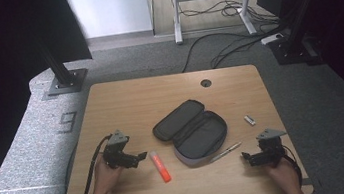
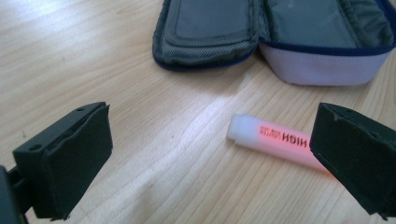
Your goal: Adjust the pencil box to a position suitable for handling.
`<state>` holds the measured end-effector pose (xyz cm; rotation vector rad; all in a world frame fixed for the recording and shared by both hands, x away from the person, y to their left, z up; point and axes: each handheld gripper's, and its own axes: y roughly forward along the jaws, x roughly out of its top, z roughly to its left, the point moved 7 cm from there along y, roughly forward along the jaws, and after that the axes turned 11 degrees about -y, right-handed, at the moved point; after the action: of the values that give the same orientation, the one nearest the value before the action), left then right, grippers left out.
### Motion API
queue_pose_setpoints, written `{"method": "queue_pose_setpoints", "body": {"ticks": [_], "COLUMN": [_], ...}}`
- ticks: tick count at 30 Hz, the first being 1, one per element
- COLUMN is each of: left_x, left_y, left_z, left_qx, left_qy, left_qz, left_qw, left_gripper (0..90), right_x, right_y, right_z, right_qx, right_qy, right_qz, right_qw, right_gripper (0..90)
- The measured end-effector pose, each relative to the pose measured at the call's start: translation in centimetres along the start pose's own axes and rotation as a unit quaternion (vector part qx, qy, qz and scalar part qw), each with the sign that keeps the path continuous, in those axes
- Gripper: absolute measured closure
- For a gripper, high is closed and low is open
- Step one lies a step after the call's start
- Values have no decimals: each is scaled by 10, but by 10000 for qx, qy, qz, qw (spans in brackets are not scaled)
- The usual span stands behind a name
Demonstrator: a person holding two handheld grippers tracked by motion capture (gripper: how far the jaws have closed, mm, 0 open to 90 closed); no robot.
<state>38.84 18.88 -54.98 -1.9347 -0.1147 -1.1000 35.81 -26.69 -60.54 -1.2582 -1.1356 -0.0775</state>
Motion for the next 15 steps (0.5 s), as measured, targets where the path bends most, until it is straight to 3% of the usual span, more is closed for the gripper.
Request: {"method": "queue_pose_setpoints", "body": {"ticks": [7, 15], "left_x": [-19, -33], "left_y": [7, 19], "left_z": [10, 20], "left_qx": [54, 326], "left_qy": [-84, 69], "left_qz": [-35, 185], "left_qw": [9999, 9993], "left_gripper": [0, 0], "right_x": [0, 0], "right_y": [0, 0], "right_z": [0, 0], "right_qx": [0, 3], "right_qy": [1, 0], "right_qz": [1, -1], "right_qw": [10000, 10000], "right_gripper": [0, 0]}}
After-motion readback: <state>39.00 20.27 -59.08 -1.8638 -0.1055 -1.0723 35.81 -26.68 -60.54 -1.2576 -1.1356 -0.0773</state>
